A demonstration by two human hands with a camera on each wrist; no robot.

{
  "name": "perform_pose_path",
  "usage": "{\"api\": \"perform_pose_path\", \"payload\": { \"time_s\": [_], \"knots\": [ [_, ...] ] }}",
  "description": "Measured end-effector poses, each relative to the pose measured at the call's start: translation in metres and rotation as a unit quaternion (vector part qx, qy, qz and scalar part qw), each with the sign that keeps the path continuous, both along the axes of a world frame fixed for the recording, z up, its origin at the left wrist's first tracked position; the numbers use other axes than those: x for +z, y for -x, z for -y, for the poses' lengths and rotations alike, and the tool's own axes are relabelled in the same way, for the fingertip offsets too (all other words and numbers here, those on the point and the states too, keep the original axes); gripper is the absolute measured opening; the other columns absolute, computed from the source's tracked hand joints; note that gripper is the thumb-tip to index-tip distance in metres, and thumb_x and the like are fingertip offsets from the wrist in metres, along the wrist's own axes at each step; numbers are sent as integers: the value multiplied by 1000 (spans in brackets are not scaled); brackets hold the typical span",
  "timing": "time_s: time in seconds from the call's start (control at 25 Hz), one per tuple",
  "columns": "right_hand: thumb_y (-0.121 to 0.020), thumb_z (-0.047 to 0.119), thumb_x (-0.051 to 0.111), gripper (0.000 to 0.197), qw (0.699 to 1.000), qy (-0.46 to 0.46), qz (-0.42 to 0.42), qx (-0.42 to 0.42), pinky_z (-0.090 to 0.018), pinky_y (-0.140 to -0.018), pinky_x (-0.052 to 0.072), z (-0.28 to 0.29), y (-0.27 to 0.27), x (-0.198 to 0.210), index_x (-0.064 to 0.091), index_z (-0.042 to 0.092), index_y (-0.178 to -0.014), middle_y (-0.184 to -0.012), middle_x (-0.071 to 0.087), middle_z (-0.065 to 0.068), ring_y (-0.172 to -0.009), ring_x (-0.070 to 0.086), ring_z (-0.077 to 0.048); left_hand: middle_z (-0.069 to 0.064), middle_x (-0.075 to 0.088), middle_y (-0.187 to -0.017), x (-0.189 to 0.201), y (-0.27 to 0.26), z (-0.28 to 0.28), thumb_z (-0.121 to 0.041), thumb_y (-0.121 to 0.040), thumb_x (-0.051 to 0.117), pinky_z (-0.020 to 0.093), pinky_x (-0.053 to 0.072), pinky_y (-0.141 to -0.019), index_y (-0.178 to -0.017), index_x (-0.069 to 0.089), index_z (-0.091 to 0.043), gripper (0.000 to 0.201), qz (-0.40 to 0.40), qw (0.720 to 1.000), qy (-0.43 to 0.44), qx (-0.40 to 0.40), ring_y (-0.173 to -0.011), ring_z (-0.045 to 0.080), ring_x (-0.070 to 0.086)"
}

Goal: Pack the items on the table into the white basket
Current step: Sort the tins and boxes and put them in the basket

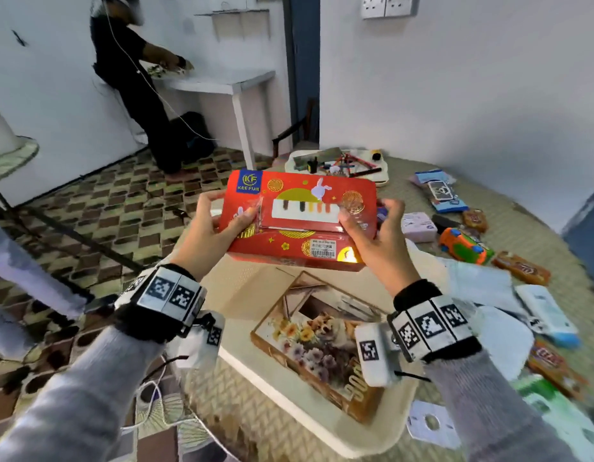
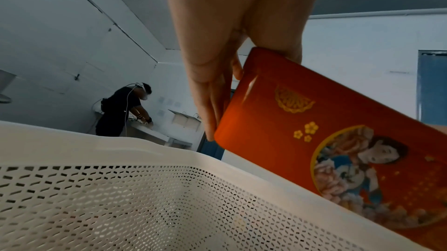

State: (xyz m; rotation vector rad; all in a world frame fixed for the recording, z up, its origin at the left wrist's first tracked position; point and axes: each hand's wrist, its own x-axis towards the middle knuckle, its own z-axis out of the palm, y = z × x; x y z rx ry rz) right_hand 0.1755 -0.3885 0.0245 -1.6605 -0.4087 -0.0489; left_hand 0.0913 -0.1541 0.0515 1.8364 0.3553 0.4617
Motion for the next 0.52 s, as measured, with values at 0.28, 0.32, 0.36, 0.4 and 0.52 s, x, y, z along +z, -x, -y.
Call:
{"api": "perform_pose_path", "payload": {
  "time_s": [0.28, 0.32, 0.36, 0.4, 0.52],
  "knots": [
    [-78, 23, 76, 69, 996, -14, -82, -12, -4, -69, 48, -4, 4, -34, 23, 21, -122, -107, 57, 11, -92, 58, 7, -4, 65, -94, -15, -33, -4, -28, -89, 61, 13, 52, -53, -123, 32, -18, 46, -97, 993, -33, -65, -64, 1, 68],
    [-77, 22, 77, 70, 996, -18, -87, -14, -4, -68, 47, -5, 3, -38, 23, 21, -121, -107, 57, 11, -91, 59, 8, -4, 64, -93, -15, -37, -6, -29, -88, 62, 14, 52, -54, -124, 31, -19, 49, -116, 990, -42, -70, -66, 3, 68],
    [-76, 21, 78, 71, 995, -25, -92, -16, -3, -69, 47, -5, 1, -42, 24, 21, -121, -108, 57, 11, -90, 59, 10, -3, 64, -95, -15, -41, -7, -30, -85, 65, 17, 53, -57, -125, 30, -20, 54, -133, 987, -50, -77, -73, 7, 68],
    [-75, 21, 79, 72, 995, -32, -93, -20, -4, -71, 48, -6, -1, -46, 24, 22, -121, -109, 57, 10, -91, 59, 12, -1, 64, -99, -14, -46, -8, -31, -81, 67, 21, 53, -61, -126, 29, -21, 60, -146, 984, -54, -81, -80, 11, 67],
    [-71, 26, 82, 78, 995, -28, -84, -55, -17, -83, 53, -6, -4, -53, 23, 25, -122, -115, 58, 6, -98, 61, 4, -1, 64, -101, -13, -58, -8, -30, -76, 72, 24, 52, -64, -125, 28, -25, 67, -168, 979, -63, -94, -85, 14, 66]
  ]
}}
